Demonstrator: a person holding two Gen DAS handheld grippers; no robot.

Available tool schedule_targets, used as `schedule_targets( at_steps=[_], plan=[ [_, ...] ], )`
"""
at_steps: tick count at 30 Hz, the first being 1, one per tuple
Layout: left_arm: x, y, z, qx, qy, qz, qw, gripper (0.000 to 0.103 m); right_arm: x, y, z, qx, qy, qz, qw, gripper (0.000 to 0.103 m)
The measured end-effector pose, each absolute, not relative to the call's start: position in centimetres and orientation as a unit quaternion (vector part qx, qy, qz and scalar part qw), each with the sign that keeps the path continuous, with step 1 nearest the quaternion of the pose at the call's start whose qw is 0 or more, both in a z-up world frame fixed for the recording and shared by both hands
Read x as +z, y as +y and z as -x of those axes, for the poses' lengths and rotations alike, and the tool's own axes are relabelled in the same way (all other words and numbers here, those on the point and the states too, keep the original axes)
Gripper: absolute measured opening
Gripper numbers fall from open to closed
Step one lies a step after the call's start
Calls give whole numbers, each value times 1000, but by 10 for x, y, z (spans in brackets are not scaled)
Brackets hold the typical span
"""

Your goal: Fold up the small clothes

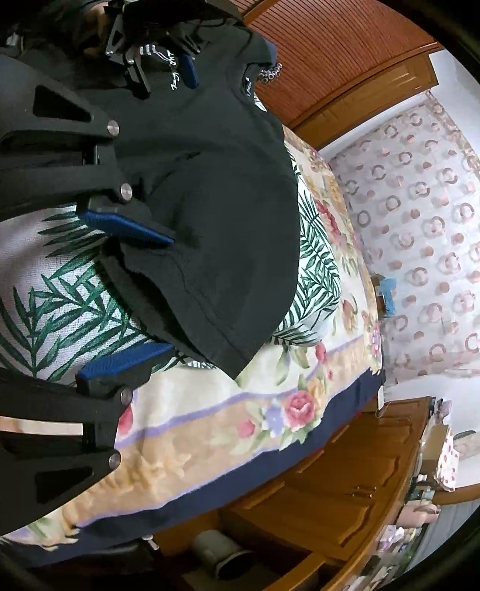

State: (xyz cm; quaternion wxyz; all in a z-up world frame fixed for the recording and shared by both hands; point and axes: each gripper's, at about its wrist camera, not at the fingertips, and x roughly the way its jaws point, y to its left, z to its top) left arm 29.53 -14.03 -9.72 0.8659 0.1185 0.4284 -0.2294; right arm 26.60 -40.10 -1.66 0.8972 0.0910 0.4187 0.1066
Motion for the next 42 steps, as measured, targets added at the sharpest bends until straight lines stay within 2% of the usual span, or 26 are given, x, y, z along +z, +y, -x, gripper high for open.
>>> schedule_targets(
  at_steps=[1,5,12,20,25,26,30,32,37,42],
  plan=[
    [-97,-140,-295,-229,429,-118,866,103,-15,-400,-265,103,415,-84,900,42],
    [-98,-141,-295,-229,429,-117,866,103,-9,-395,-260,93,397,-51,912,14],
    [-92,-132,-294,-241,417,-102,870,103,19,-380,-248,78,350,-29,933,9],
    [-52,-83,-294,-213,354,-66,908,103,40,-331,-234,110,335,-10,936,9],
    [-44,-59,-294,-198,347,-49,916,103,45,-289,-225,182,347,-2,920,9],
    [-45,-56,-294,-197,349,-49,915,103,44,-282,-223,189,350,2,917,13],
    [-48,-53,-295,-196,355,-59,912,103,37,-274,-215,198,355,22,914,40],
    [-46,-54,-292,-205,352,-60,911,103,34,-278,-214,191,356,19,915,45],
    [-43,-56,-288,-227,345,-54,909,103,38,-294,-221,150,362,-1,920,45],
    [-44,-54,-287,-230,345,-43,909,103,16,-291,-233,120,410,-18,904,45]
  ],
)
